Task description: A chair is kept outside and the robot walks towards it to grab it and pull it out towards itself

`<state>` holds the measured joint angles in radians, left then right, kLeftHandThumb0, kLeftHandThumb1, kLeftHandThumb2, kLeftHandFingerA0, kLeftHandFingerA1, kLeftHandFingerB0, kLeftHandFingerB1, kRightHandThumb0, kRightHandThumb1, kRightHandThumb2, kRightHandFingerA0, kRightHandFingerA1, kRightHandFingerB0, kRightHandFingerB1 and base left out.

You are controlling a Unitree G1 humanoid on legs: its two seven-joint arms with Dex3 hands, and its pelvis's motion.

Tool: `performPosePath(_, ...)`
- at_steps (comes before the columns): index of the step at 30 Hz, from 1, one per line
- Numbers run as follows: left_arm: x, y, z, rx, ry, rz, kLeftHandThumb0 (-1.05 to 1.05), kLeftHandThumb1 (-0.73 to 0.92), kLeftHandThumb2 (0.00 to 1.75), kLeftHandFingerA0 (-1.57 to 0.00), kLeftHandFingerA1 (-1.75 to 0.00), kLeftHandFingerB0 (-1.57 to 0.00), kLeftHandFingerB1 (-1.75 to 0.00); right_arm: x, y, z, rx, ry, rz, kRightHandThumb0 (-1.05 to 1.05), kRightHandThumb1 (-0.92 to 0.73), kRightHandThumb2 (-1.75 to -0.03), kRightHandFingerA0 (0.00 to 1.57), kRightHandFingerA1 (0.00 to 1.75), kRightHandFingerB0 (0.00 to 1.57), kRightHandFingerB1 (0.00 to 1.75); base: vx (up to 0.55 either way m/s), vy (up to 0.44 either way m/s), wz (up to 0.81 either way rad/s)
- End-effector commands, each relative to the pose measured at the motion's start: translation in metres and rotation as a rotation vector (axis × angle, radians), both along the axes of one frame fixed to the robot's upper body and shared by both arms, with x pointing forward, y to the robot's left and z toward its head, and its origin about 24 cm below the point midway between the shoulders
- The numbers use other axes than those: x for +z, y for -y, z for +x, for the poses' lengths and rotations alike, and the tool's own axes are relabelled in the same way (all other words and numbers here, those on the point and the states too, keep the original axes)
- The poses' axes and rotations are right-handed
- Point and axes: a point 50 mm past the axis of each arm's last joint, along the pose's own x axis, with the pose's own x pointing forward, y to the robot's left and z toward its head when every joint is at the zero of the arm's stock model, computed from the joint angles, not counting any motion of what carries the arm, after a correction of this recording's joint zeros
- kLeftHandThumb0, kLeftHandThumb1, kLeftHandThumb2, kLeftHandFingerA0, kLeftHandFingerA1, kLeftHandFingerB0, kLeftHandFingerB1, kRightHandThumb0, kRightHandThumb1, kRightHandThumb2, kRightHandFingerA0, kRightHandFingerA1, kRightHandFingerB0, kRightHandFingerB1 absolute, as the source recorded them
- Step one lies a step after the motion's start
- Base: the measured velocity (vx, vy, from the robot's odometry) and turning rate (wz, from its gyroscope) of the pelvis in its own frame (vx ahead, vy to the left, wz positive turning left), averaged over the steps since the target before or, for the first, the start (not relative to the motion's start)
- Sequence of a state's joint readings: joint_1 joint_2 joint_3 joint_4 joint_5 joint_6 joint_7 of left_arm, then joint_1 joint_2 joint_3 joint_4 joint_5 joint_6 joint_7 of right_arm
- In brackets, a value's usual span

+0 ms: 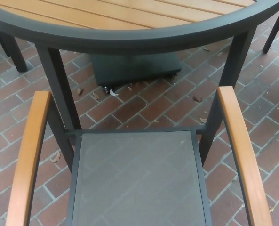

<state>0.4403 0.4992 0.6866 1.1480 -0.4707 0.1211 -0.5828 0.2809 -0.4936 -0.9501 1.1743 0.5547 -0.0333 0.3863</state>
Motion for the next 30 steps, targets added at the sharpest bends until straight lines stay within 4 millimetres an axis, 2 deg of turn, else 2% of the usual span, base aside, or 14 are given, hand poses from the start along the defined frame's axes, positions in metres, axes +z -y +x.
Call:
performPosePath(1,0.005,0.002,0.0,-0.106,-0.108,0.026,-0.75,0.61,1.01,-0.01,-0.47,0.0,-0.26,-0.014,-0.011,0.006,-0.035,-0.058,0.014,-0.8,-0.81,-0.64,0.05,0.33,0.08,0.24,0.0,0.0,0.0)
performPosePath(2,0.006,0.003,0.001,-0.115,-0.113,0.031,-0.75,0.61,1.01,-0.01,-0.47,0.0,-0.26,-0.016,-0.012,0.007,-0.032,-0.061,0.016,-0.8,-0.81,-0.64,0.05,0.33,0.08,0.24,0.0,0.0,0.0)
performPosePath(3,0.003,0.004,0.0,-0.097,-0.118,0.027,-0.72,0.55,0.99,0.0,-0.49,0.0,-0.32,-0.02,-0.017,0.011,-0.007,-0.076,0.02,-0.8,-0.66,-1.03,0.02,0.36,0.06,0.34,0.0,0.0,0.0)
performPosePath(7,-0.001,0.006,-0.002,-0.069,-0.129,0.021,-0.72,0.55,0.99,0.0,-0.49,0.0,-0.32,-0.026,-0.025,0.018,0.031,-0.1,0.025,-0.8,-0.66,-1.03,0.02,0.36,0.06,0.34,0.0,0.0,0.0)
performPosePath(8,0.0,0.005,-0.003,-0.067,-0.133,0.019,-0.69,0.8,0.65,-0.04,-0.56,-0.05,-0.26,-0.03,-0.029,0.019,0.042,-0.088,0.033,-0.82,-0.66,-1.02,0.03,0.34,0.08,0.29,0.0,0.0,0.0)
performPosePath(15,0.001,0.005,-0.005,-0.091,-0.14,0.021,-0.69,0.8,0.64,-0.03,-0.56,-0.04,-0.24,-0.037,-0.042,0.024,0.121,-0.075,0.04,-0.72,-0.65,-1.03,0.02,0.28,0.03,0.26,0.0,0.0,0.0)
performPosePath(16,0.001,0.005,-0.006,-0.087,-0.125,0.032,-0.75,0.61,1.02,-0.01,-0.45,0.0,-0.27,-0.036,-0.042,0.026,0.124,-0.061,0.041,-0.76,-0.62,-1.02,0.02,0.28,0.06,0.24,0.0,0.0,0.0)
performPosePath(20,0.0,0.005,-0.007,-0.096,-0.131,0.042,-0.78,0.62,1.03,-0.01,-0.43,0.0,-0.24,-0.036,-0.043,0.027,0.142,-0.068,0.033,-0.75,-0.63,-1.04,0.01,0.28,0.03,0.23,0.0,0.0,0.0)
performPosePath(21,0.0,0.004,-0.007,-0.094,-0.131,0.038,-0.83,0.64,1.03,-0.01,-0.39,0.0,-0.19,-0.035,-0.043,0.027,0.142,-0.062,0.032,-0.74,-0.62,-1.04,0.01,0.26,0.03,0.24,0.0,0.0,0.0)
performPosePath(30,0.002,0.003,-0.008,-0.08,-0.121,0.045,-0.76,0.61,1.01,-0.04,-0.46,0.0,-0.25,-0.036,-0.044,0.027,0.133,-0.061,0.035,-0.75,-0.61,-1.03,0.01,0.25,0.03,0.24,0.0,0.0,0.0)
